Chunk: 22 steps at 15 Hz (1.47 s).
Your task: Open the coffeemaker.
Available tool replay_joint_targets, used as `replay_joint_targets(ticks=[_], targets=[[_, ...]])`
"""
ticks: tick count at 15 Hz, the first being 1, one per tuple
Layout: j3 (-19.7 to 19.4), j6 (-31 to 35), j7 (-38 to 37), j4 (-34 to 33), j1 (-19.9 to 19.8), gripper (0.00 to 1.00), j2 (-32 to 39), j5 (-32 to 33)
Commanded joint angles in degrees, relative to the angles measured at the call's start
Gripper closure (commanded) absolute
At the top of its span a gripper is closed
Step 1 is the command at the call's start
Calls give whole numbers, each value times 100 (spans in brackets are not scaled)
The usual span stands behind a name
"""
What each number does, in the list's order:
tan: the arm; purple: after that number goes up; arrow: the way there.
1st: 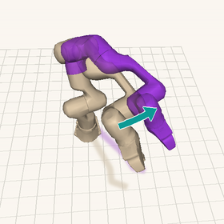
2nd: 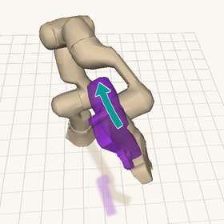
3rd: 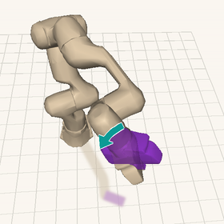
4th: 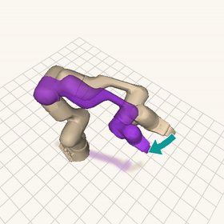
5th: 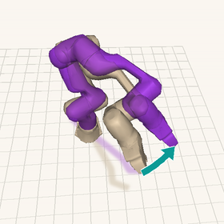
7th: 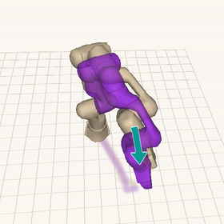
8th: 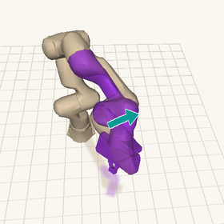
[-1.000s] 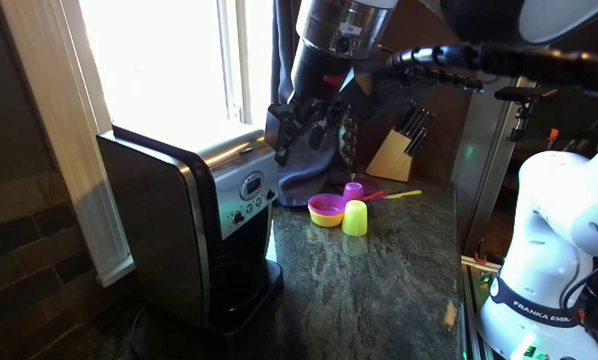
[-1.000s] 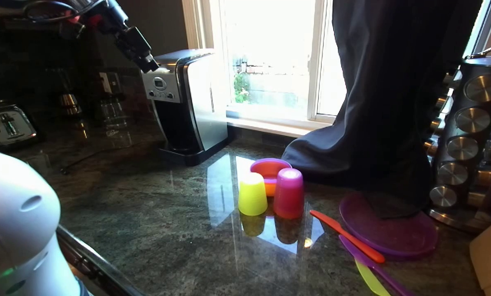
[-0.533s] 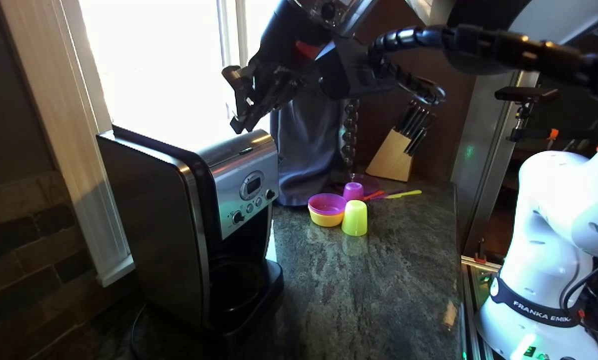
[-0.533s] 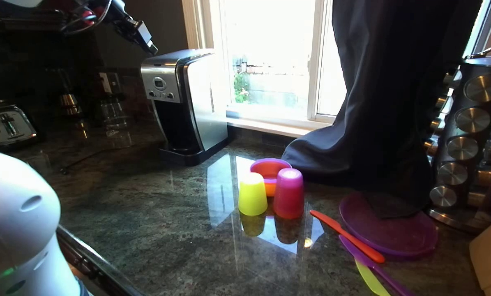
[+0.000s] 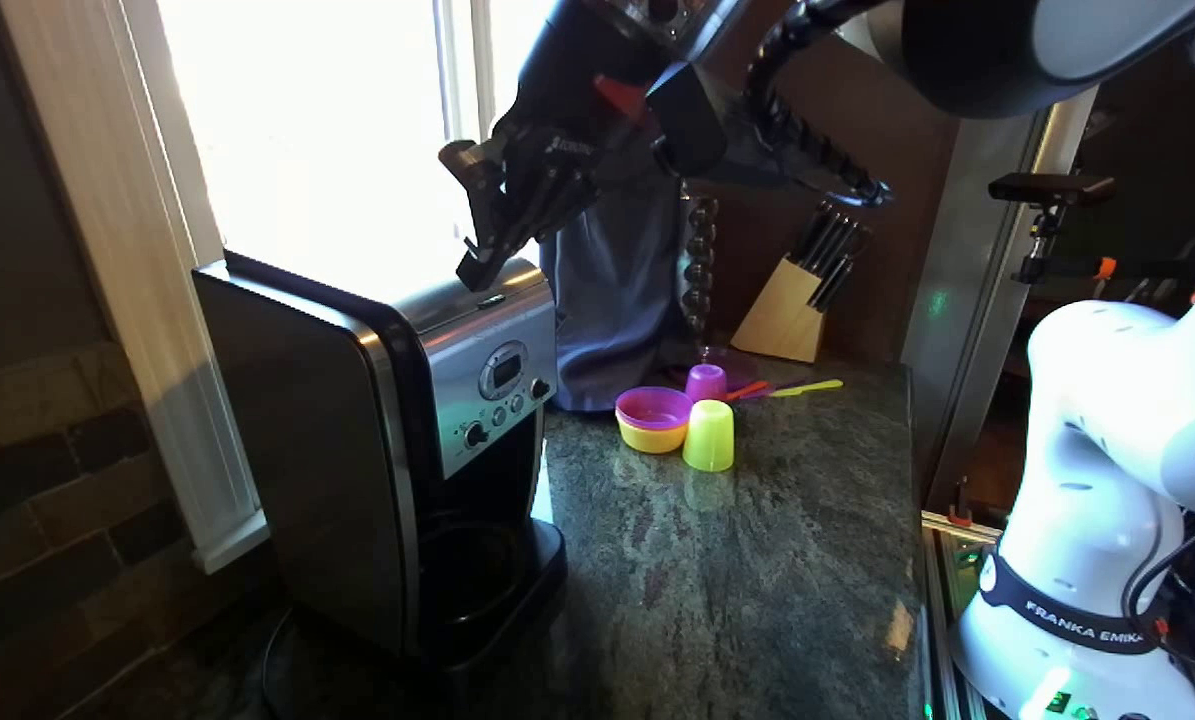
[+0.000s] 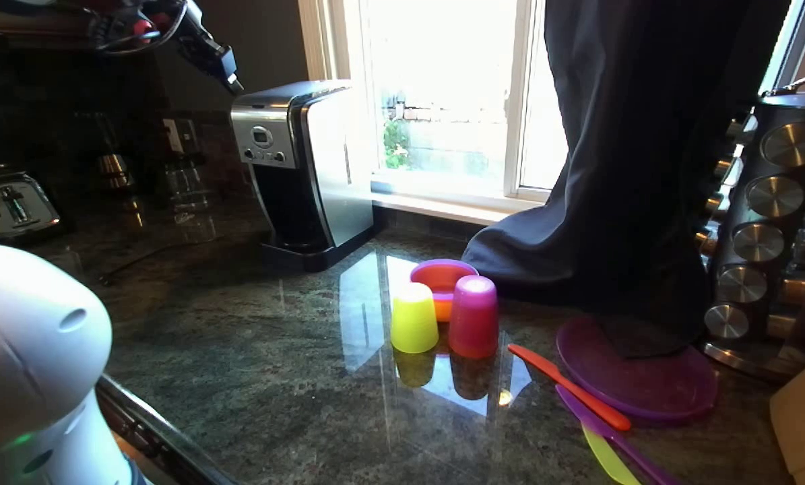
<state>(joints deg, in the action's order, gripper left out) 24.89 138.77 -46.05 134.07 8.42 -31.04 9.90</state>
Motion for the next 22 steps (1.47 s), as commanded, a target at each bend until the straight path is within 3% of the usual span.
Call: replay_joint_targets(ticks=[1,13,22], targets=[[-125,-209,252,64,136,100,80,-349],[-66,-460,79,205,-110,100,126,-123],[231,-308,-294,222,-451,100,-5,820]])
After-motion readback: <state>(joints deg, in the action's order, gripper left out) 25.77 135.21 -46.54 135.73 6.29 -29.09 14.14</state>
